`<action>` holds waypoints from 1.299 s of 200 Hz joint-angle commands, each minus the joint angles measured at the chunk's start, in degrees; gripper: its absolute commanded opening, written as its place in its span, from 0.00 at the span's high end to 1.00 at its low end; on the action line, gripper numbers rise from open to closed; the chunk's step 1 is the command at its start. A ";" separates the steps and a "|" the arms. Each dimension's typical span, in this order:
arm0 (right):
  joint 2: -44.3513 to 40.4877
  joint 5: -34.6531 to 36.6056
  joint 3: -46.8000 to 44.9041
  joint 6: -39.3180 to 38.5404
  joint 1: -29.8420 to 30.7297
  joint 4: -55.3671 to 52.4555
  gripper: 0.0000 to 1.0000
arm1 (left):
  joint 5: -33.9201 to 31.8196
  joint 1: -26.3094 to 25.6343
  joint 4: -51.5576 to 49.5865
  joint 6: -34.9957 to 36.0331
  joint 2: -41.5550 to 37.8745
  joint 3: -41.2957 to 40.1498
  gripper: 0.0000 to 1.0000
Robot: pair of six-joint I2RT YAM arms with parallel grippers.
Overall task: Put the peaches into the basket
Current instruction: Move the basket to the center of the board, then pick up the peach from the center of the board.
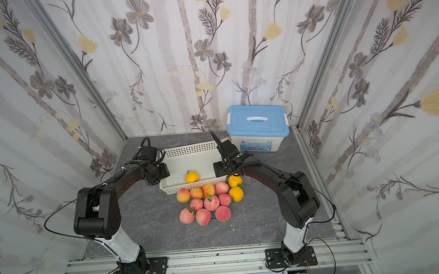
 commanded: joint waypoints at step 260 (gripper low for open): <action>-11.04 -7.67 -25.24 4.19 -4.42 4.15 0.21 | 9.68 -37.56 14.97 13.98 -31.31 -22.05 0.22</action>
